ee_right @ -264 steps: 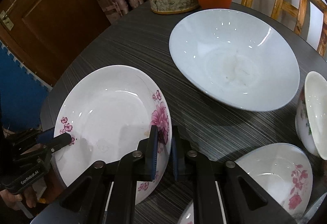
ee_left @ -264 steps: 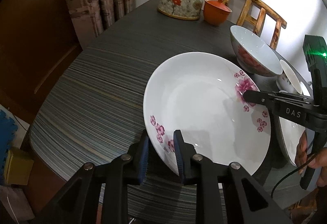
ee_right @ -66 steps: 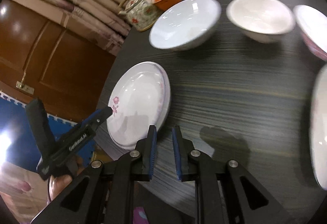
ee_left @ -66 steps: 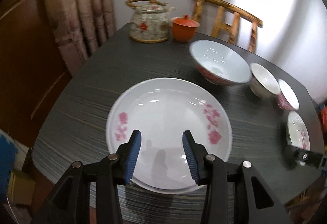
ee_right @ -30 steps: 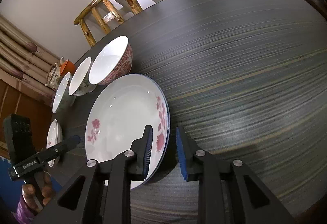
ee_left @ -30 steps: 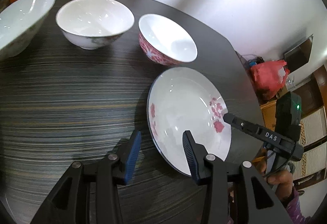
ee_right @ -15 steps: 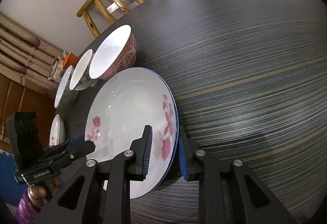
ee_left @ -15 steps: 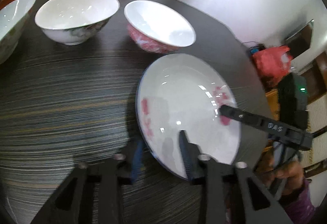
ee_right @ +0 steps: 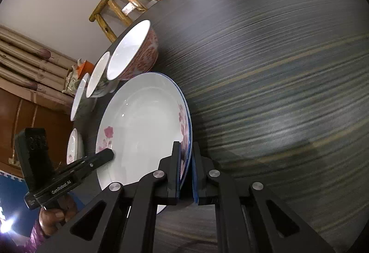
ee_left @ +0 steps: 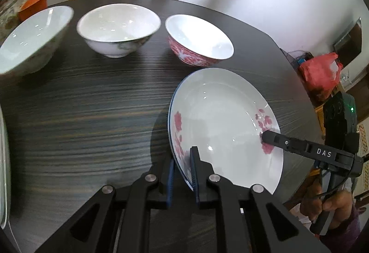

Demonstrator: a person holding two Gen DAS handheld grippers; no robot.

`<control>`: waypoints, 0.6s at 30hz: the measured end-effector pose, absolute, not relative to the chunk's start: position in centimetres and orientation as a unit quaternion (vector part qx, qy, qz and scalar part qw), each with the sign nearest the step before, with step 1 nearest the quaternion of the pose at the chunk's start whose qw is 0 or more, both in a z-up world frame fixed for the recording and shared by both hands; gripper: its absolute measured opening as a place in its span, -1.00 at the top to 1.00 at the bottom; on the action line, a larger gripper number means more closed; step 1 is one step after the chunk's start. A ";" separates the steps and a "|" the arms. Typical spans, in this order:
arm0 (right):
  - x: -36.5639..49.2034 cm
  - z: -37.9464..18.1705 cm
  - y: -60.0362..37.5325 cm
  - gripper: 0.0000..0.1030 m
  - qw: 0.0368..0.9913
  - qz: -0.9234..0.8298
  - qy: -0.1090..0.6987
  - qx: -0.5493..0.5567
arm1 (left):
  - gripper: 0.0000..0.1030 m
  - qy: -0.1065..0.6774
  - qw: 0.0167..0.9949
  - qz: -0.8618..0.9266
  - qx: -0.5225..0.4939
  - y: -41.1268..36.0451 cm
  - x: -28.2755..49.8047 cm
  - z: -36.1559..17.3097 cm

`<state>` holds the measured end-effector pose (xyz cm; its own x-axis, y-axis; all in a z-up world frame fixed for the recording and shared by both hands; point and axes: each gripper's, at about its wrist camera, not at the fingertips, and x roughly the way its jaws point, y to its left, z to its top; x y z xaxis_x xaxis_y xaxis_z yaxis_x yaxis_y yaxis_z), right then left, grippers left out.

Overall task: Organize plates and bowls
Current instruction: 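Carry the third plate over the plate stack and lower it on top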

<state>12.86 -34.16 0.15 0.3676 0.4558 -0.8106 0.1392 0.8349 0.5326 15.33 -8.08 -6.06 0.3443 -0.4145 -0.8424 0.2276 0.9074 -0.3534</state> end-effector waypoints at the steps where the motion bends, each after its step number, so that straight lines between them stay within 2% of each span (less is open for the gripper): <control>1: 12.7 0.3 -33.9 0.81 0.782 0.104 0.552 0.268 | 0.77 0.537 0.816 -0.195 -0.090 -7.7 15.2 -6.0; 18: 12.1 1.7 -26.8 0.81 0.770 0.164 0.567 0.244 | 0.77 0.524 0.830 -0.143 -0.127 -0.3 10.7 -4.5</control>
